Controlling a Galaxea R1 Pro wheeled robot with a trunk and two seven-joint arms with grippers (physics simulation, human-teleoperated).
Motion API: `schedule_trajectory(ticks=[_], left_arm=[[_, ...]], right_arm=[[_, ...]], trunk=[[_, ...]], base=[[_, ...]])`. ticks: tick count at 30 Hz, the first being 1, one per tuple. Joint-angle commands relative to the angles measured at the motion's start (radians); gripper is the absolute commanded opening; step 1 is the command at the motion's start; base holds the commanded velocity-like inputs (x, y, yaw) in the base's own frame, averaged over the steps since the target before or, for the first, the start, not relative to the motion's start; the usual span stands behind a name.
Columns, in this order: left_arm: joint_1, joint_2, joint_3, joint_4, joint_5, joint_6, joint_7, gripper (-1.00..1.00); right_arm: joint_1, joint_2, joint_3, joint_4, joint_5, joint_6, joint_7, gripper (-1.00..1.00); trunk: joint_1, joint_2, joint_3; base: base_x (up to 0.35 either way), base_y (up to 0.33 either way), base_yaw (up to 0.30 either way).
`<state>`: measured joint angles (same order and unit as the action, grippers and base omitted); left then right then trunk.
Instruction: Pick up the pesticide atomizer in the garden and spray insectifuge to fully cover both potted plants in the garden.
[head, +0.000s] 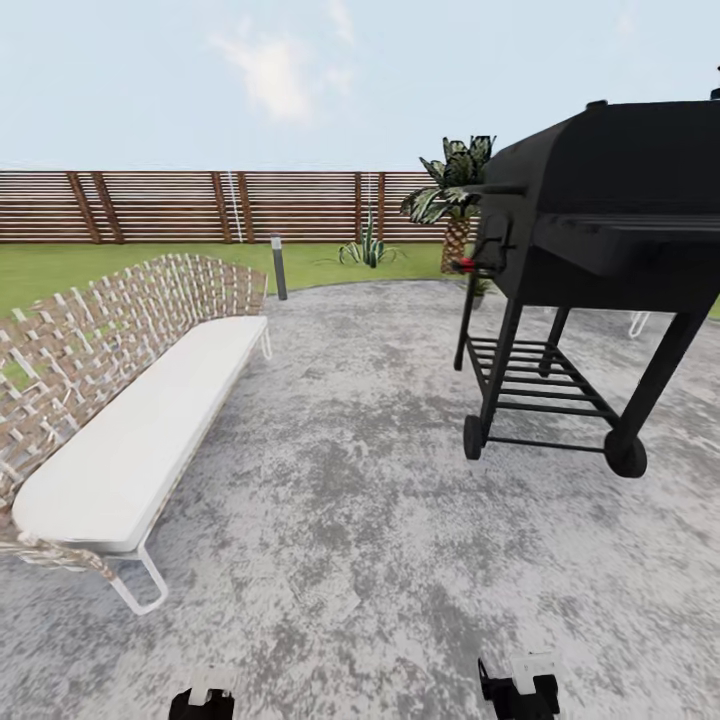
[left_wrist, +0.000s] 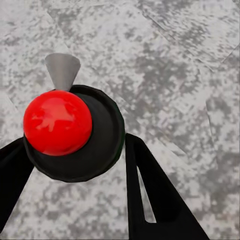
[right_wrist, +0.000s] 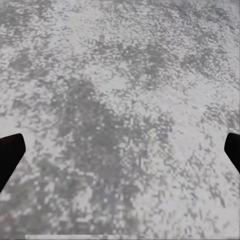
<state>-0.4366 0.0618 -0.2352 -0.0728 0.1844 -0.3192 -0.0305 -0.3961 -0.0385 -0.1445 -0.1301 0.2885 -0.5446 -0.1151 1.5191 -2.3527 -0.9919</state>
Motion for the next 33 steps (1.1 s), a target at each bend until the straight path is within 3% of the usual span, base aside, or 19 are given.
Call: schedule_trajectory(ticks=[1, 33], left_arm=[[-0.001, 0.000, -0.007, 0.001, 0.010, -0.003, -0.003, -1.00], [-0.001, 0.000, -0.007, 0.001, 0.011, -0.003, -0.003, -1.00]], right_arm=[[0.000, 0.000, -0.006, 0.001, 0.011, -0.003, -0.005, 1.00], [-0.001, 0.000, -0.006, 0.001, 0.011, -0.003, -0.005, 1.00]], trunk=[[0.000, 0.000, -0.001], [0.000, 0.000, -0.001]], base=[[0.337, 0.053, 0.000], [0.337, 0.002, 0.000]])
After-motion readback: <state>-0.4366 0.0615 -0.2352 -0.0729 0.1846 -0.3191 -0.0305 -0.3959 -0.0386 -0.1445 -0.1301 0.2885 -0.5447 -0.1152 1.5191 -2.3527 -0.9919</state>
